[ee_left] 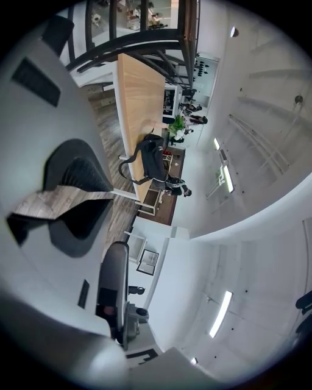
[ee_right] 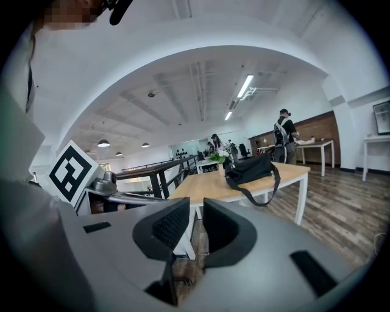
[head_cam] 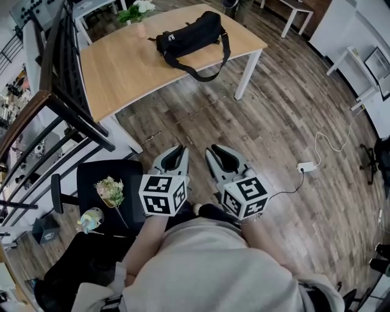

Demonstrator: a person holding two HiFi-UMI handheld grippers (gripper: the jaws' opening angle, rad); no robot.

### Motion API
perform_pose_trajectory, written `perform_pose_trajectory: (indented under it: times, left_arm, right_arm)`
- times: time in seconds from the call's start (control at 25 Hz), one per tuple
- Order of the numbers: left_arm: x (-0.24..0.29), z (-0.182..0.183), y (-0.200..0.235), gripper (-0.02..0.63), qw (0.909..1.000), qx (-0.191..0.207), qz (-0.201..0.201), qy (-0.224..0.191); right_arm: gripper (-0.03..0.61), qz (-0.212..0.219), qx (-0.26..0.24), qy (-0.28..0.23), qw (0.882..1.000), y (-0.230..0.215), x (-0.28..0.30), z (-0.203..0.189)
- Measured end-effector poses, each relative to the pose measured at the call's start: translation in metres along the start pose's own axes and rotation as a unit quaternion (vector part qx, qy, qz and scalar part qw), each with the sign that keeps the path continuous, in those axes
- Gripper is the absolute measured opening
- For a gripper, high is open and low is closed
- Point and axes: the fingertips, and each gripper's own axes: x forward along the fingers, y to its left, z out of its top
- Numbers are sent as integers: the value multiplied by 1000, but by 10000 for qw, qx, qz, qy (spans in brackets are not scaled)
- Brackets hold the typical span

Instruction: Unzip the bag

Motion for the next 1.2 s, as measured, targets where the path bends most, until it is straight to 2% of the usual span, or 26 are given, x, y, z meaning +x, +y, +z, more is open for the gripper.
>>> perform_pose_trajectory:
  times: [0.16,0.24,0.28,0.72,1.0,1.2]
  left_arm:
    - [2,-7,-3,40,9998,-80,153,31]
    - [2,-12,-5,113,9997,-122,167,93]
    - [3,-13,-5,127,9997,-142,163,113]
    - [48,-9,21,126,9994,-253,77,225]
    - [108,19,48,104,9984,-361,-375,241]
    - [150,54,82,100,9986,-263,-408,202]
  right_arm:
    - [80,78,41,76,9999,-6,-4,-7]
    - [80,73,89,99,9999,-9,-5,-11]
    - [80,45,108,92,9999,-11,-4,-12]
    - [94,-238,330,96,9991,-48,27,-15]
    - [95,-430,373,50,9984,-93,85,8]
    - [97,-540,343,25,9979,-117,135,35]
